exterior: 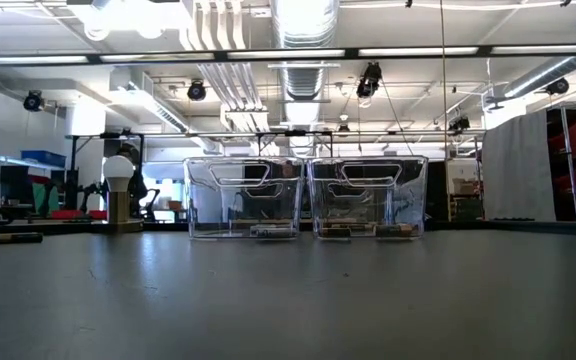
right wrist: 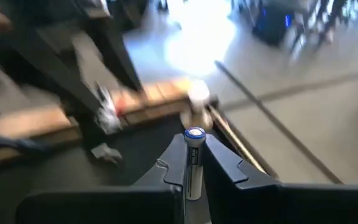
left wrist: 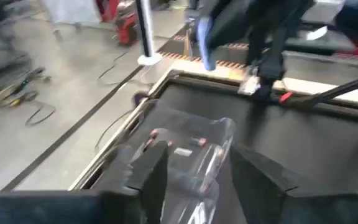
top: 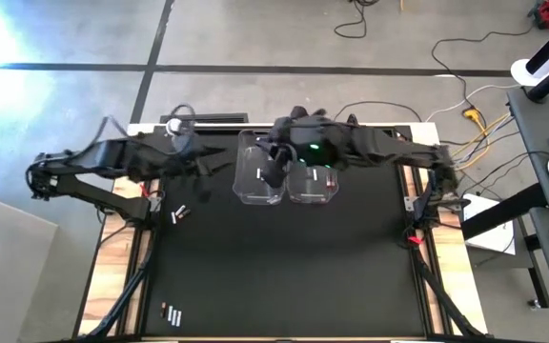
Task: Sort batteries
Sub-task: Put the white battery into the left transparent bin
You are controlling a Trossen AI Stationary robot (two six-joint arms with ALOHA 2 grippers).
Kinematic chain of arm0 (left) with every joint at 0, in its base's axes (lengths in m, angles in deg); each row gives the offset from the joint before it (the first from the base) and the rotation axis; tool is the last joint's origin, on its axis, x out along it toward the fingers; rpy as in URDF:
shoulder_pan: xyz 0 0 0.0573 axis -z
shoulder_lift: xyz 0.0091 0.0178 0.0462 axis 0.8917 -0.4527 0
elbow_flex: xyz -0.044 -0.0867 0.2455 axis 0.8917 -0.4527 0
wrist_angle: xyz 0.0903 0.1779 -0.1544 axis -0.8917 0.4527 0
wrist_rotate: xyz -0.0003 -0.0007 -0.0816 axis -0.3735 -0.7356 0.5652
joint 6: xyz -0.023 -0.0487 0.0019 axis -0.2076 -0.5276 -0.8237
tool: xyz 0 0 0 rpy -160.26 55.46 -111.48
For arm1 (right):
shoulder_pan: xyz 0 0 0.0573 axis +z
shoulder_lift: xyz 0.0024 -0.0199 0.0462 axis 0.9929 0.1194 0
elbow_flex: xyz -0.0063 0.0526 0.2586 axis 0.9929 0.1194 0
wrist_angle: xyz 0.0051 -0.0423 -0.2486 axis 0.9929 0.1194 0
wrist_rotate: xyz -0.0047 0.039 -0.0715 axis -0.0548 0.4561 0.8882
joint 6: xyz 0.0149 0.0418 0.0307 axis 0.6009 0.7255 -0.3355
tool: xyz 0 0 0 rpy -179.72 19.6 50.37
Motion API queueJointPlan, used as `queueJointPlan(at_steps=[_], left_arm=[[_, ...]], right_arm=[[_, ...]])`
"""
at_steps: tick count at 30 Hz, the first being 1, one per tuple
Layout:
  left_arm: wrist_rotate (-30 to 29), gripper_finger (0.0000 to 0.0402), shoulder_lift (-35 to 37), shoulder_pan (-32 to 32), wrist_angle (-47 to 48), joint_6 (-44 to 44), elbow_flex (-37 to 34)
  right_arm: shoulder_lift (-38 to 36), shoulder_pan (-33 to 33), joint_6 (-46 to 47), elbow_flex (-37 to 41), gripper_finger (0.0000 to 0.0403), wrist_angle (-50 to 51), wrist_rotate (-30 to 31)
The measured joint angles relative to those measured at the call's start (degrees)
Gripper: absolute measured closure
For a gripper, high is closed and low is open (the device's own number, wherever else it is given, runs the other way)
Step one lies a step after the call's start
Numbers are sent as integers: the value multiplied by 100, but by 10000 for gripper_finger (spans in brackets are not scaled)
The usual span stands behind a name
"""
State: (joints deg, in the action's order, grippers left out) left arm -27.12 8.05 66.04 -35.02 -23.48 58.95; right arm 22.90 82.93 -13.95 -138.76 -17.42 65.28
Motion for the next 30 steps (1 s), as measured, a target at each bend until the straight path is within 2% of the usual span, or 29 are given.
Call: queueJointPlan(at_steps=[5,9,13,16,22,25,30], left_arm=[[-228,214,580,77,1036,-589,123],[-242,198,1015,112,1178,-772,-133],[-238,189,1409,162,1168,-1025,-431],[-240,188,1617,162,1190,-1135,-625],[138,195,1811,162,1276,-1181,-716],[151,196,1869,162,1496,-1184,-727],[150,196,1925,162,1910,-1382,-761]], right_arm=[[564,-478,35,-313,381,978,-397],[1043,-774,-56,-280,381,1567,-566],[1641,-1034,-269,-270,381,1392,-1142],[2159,-1218,-413,-276,381,1253,-1219],[3020,-1572,91,-257,381,1415,-2162],[3189,-1639,11,-272,381,1364,-2270],[3394,-1694,-898,-272,381,1387,-2273]])
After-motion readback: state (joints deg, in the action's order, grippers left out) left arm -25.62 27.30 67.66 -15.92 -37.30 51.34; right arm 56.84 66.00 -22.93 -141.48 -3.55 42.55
